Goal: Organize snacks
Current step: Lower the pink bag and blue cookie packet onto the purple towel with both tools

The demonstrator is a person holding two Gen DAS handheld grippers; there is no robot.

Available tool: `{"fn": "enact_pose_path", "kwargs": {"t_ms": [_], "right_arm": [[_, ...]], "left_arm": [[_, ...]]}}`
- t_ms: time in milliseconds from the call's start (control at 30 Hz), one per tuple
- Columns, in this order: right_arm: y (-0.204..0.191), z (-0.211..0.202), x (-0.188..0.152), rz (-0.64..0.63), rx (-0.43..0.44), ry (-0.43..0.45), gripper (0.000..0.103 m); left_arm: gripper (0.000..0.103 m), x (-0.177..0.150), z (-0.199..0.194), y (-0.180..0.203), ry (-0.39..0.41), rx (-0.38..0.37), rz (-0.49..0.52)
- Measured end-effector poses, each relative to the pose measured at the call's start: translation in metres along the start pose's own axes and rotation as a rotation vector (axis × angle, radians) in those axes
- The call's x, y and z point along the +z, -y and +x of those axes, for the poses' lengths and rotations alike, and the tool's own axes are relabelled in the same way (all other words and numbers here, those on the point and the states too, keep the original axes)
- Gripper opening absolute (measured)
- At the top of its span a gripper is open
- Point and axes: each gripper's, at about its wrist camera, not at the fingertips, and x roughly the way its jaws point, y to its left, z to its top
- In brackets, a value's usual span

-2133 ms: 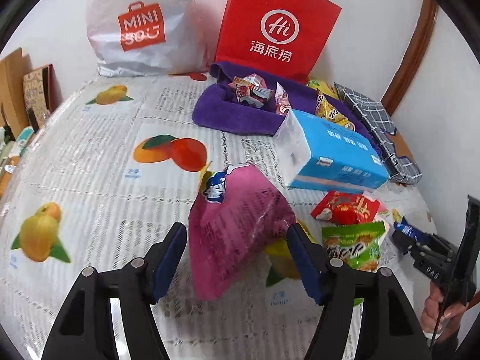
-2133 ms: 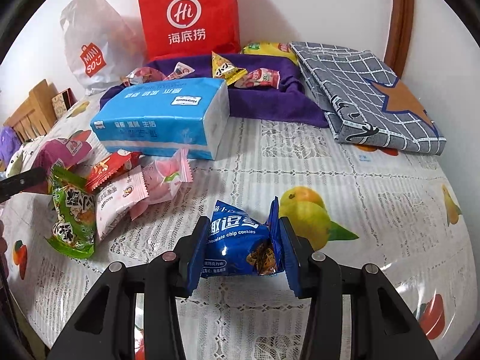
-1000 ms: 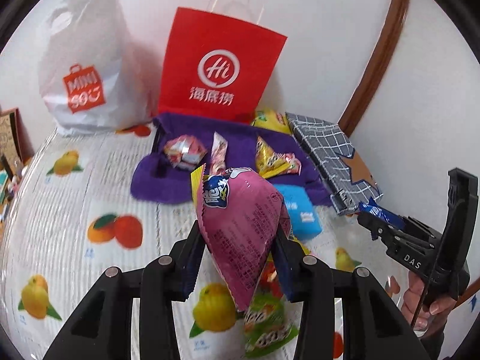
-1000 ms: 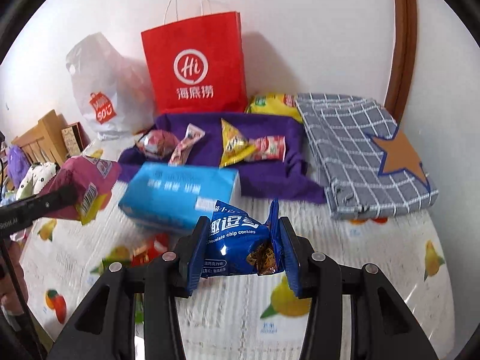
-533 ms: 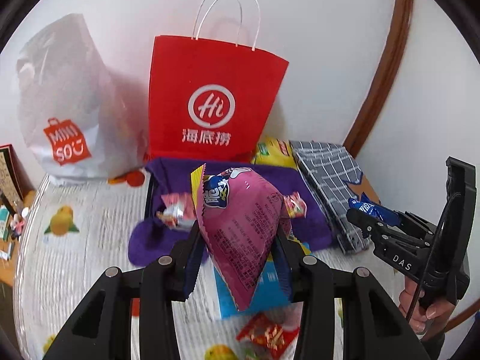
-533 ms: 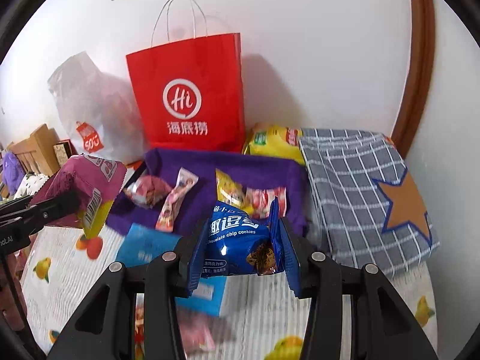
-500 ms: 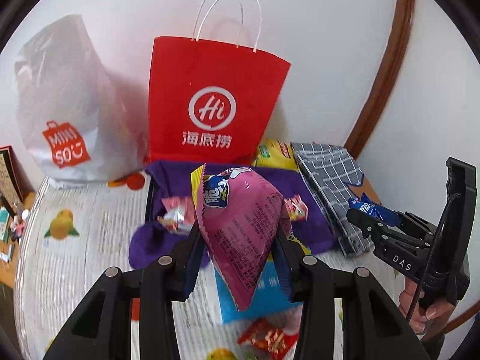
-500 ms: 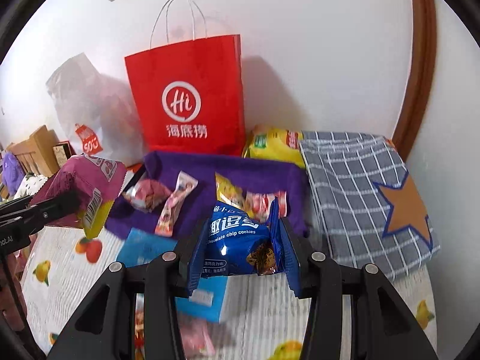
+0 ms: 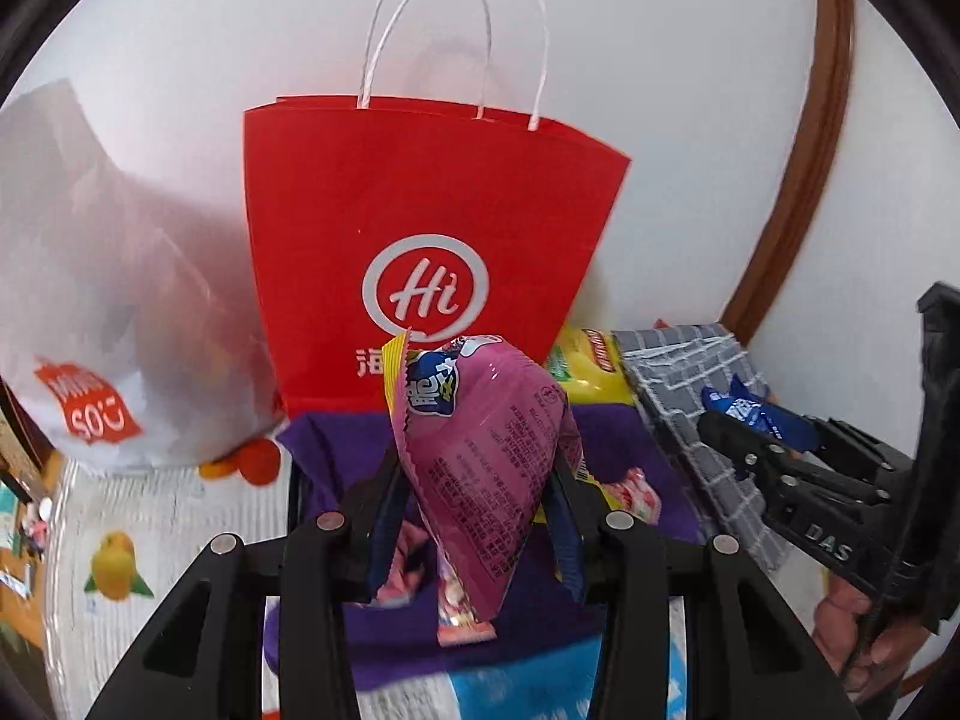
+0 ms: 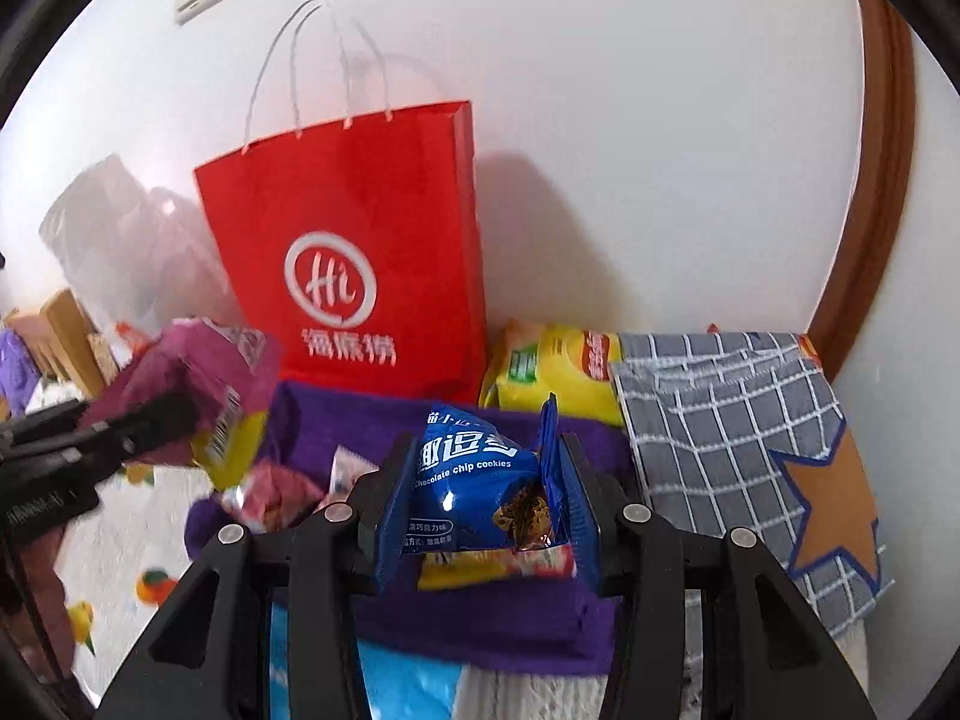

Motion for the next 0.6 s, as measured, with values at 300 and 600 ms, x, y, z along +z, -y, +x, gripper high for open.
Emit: {"fn": "enact_pose_path", "kwargs": {"t_ms": [300, 600], "right_arm": [[0.01, 0.062, -0.012, 0.003, -0.018, -0.102, 0.045], [0.035, 0.082, -0.022, 0.05, -0.033, -0.147, 0.045]], "left_arm": [[0.041, -0.011, 0.039, -0.017, -0.067, 0.028, 0.009], [0.041, -0.022, 0.065, -0.022, -0.144, 0.031, 0.001]]}}
